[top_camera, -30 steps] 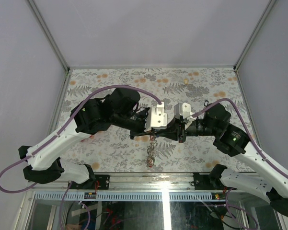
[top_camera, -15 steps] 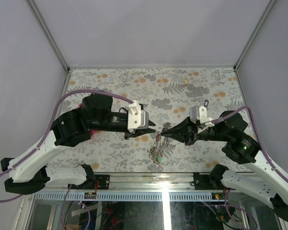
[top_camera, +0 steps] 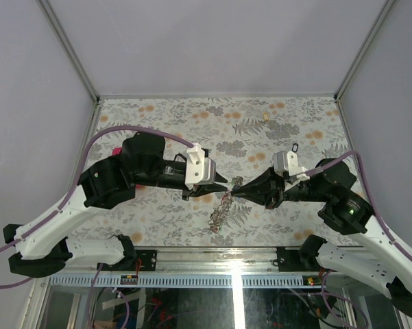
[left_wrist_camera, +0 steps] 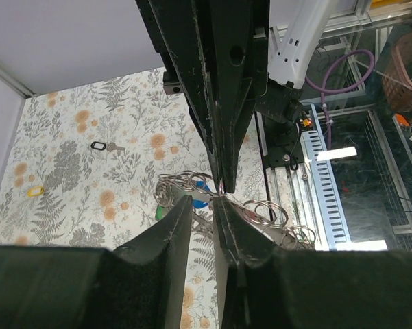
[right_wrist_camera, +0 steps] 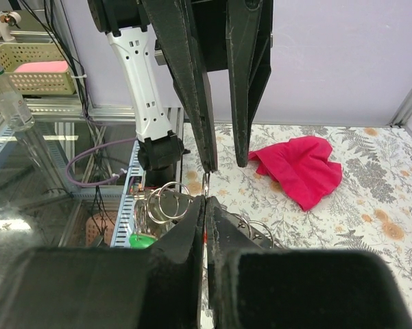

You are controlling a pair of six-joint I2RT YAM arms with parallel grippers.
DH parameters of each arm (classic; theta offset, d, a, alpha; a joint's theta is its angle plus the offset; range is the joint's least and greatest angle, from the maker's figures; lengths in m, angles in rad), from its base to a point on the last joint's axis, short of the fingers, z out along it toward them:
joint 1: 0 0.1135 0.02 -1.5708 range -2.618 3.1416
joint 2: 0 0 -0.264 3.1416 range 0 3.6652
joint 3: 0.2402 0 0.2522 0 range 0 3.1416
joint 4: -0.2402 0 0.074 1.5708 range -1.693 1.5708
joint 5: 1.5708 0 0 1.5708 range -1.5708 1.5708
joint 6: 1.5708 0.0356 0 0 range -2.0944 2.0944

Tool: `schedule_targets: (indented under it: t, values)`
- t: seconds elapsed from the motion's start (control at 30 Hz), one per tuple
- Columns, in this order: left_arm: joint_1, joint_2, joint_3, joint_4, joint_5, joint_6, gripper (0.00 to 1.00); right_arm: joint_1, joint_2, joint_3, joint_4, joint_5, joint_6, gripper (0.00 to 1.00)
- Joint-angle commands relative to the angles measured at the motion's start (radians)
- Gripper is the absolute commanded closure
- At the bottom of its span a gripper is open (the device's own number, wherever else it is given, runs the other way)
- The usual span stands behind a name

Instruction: Put the keys on the keyring

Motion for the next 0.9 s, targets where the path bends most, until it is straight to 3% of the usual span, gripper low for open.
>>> schedule_targets:
  t: [0.0,0.33,0.87]
  values:
    - [-0.004,-0.012,-0.012,0.067,0.034,-0.008,0.8,0.005,-0.032,0.069,0.117,0.01,0.012,1.0]
    - [-0.003,-0.037,-0.082,0.164,0.024,-0.071,0.7,0.004,-0.038,0.06,0.105,0.069,0.005,1.0]
    - [-0.002,-0.027,-0.095,0.198,0.078,-0.089,0.73,0.006,-0.043,0.044,0.11,0.08,0.005,1.0]
